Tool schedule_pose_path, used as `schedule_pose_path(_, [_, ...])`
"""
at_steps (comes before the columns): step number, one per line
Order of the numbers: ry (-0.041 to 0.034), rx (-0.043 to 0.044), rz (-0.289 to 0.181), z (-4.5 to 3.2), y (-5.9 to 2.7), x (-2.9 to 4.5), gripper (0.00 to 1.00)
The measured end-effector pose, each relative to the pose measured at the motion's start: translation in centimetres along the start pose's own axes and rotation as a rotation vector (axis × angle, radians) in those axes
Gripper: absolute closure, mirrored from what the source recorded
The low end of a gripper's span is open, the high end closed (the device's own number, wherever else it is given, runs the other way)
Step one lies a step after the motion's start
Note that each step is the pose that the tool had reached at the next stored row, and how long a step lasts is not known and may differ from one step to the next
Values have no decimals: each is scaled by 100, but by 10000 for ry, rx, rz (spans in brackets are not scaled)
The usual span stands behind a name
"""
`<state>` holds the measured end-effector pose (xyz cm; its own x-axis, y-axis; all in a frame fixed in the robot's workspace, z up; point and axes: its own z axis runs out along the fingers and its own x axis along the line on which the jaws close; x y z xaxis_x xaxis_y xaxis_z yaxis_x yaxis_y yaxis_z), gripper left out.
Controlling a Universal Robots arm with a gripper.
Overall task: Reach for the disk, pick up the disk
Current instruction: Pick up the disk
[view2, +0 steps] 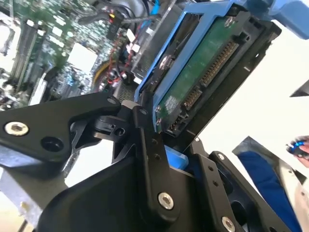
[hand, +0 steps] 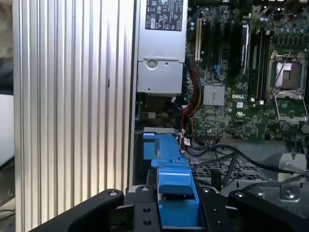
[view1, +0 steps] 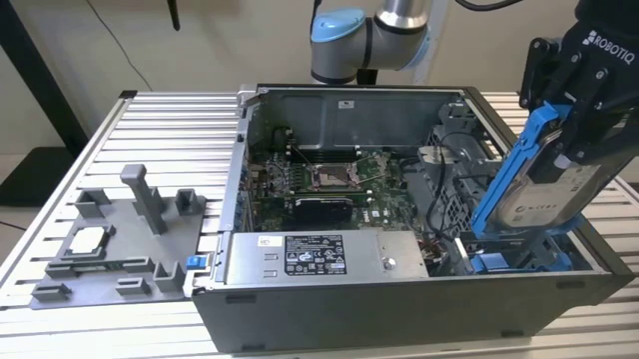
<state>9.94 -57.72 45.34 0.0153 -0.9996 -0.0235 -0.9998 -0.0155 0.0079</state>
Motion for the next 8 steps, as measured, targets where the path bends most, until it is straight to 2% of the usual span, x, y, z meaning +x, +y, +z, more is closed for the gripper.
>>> schedule_pose_path(3, [-379, 6, -3, 11, 1, 69, 100])
schedule_pose_path(4, [-460, 7, -4, 20, 1, 98, 100])
schedule_pose_path(5, [-509, 9, -5, 33, 1, 121, 100])
schedule_pose_path(8, [-522, 41, -7, 85, 1, 146, 100])
